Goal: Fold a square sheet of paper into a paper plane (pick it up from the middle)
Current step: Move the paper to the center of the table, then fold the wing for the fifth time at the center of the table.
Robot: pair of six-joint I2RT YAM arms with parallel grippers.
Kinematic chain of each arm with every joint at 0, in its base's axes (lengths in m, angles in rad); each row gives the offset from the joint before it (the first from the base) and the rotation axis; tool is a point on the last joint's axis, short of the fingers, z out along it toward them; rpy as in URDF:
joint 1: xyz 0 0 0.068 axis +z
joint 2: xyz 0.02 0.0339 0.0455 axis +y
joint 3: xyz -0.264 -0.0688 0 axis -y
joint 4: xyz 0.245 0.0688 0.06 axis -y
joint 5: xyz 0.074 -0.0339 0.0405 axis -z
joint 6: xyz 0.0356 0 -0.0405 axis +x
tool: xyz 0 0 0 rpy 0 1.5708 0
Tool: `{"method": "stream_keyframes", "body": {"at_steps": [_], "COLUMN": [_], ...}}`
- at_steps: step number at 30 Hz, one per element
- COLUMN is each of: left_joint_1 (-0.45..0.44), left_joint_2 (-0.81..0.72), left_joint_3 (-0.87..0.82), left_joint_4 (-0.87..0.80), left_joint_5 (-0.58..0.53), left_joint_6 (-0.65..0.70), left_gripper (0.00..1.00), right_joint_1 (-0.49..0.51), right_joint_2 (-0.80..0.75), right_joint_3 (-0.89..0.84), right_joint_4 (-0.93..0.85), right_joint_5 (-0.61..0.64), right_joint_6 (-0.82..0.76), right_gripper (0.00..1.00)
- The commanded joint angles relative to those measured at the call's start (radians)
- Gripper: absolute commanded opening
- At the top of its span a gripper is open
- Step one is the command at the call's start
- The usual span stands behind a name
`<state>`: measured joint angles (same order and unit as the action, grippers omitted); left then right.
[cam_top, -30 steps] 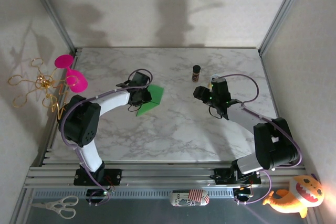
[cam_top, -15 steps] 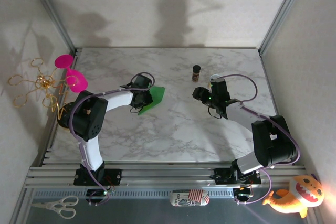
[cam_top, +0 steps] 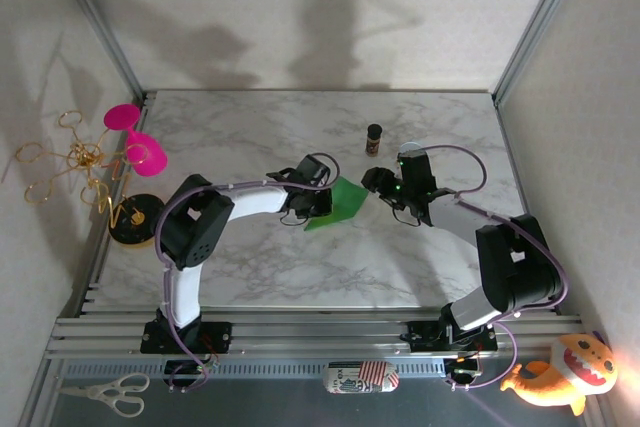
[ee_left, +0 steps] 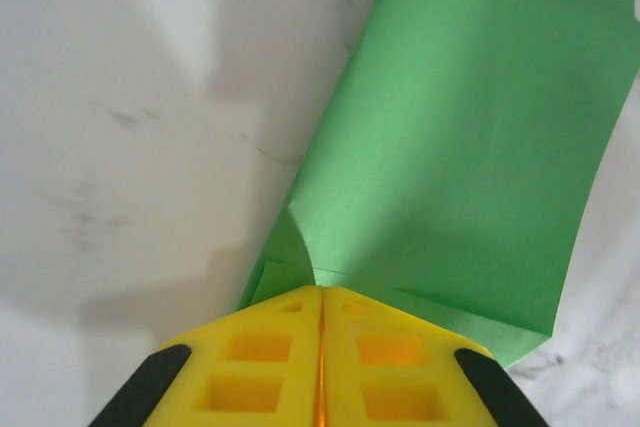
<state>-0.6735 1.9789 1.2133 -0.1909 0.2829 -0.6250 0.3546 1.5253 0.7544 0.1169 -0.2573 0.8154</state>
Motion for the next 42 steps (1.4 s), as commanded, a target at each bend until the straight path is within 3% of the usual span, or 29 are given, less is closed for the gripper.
{"method": "stream_keyframes", "body": {"at_steps": [1,3,11,26,42], "left_joint_1": [0.002,0.002,0.002,0.002,0.010], "left_joint_2": [0.023,0.025,0.035,0.038,-0.021], "left_joint_3": [0.015,0.013,0.005,0.017,0.025], "left_joint_4": [-0.014,-0.015,-0.028,-0.040,-0.013], "left_joint_5": [0.035,0.026,-0.007,-0.008,0.019], "left_joint_6": [-0.014,-0.031,-0.084,-0.080,-0.053], "left_gripper": [0.08,0.08,0.07,0.07,0.11], "right_joint_1": [0.015,0.034,0.088,0.136,0.138], "right_joint_2": [0.035,0.049,0.051,0.152,0.173], "right_joint_3": [-0.010,-0.014,-0.100,-0.070,-0.045], "right_joint_4": [0.028,0.018,0.080,0.145,0.129], "right_joint_5": [-0.100,-0.105,-0.101,-0.185,-0.190], "right_joint_6": [0.123,0.186,0.379,0.430,0.384], "right_gripper": [0.57,0.52,0.52,0.50,0.27]}}
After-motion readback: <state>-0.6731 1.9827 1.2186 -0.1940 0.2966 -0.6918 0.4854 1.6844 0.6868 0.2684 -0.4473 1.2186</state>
